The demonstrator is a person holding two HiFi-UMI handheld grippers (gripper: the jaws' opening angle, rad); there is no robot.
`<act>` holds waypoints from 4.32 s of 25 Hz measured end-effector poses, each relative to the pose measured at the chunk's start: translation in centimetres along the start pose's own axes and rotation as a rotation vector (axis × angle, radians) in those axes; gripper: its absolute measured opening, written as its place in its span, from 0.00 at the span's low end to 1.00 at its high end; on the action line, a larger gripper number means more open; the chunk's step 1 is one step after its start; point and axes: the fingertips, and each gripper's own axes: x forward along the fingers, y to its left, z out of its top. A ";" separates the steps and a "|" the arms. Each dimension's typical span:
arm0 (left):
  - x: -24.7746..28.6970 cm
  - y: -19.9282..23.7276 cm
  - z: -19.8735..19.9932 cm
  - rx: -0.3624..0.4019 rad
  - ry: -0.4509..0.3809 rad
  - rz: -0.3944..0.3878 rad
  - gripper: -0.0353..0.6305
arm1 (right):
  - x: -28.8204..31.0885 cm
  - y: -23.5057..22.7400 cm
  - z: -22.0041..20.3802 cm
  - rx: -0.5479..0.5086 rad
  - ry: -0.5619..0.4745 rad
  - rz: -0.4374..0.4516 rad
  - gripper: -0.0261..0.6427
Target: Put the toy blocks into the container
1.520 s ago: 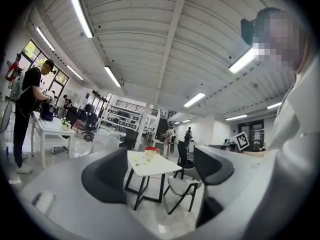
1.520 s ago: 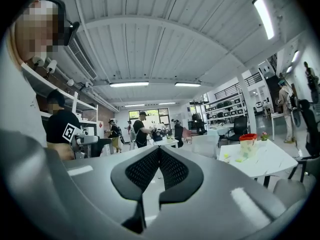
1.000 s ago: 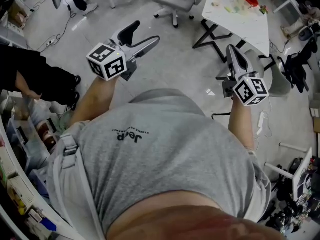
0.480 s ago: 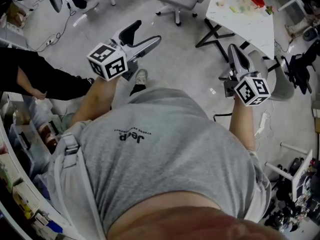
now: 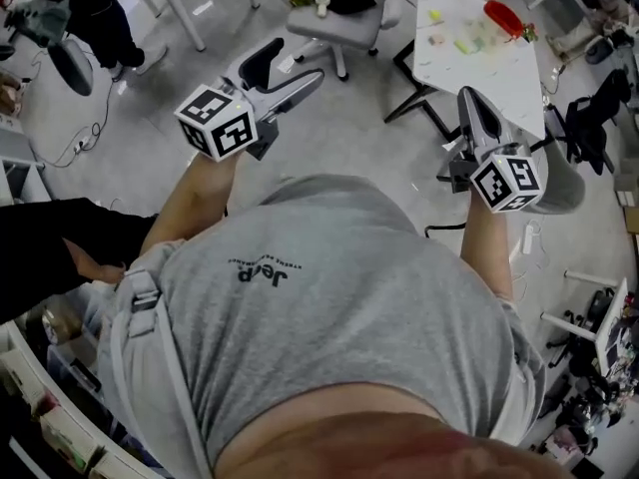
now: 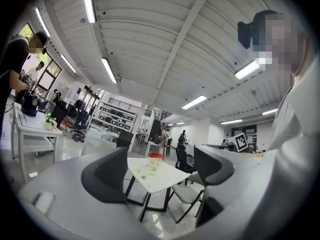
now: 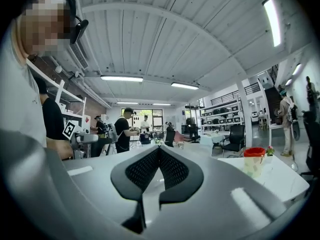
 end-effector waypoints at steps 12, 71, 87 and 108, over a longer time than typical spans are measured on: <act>3.8 16.8 5.6 0.019 0.011 -0.039 0.72 | 17.4 -0.5 0.9 0.002 0.019 -0.041 0.05; 54.8 39.9 0.0 0.044 0.271 -0.337 0.72 | 46.4 -42.1 -2.3 0.044 0.022 -0.245 0.04; 70.1 24.5 -23.5 0.158 0.617 -0.612 0.72 | 28.1 -53.6 -9.6 0.135 0.043 -0.537 0.04; 73.6 25.6 -44.1 0.221 0.952 -0.286 0.39 | 22.5 -58.0 -18.6 0.250 0.115 -0.615 0.05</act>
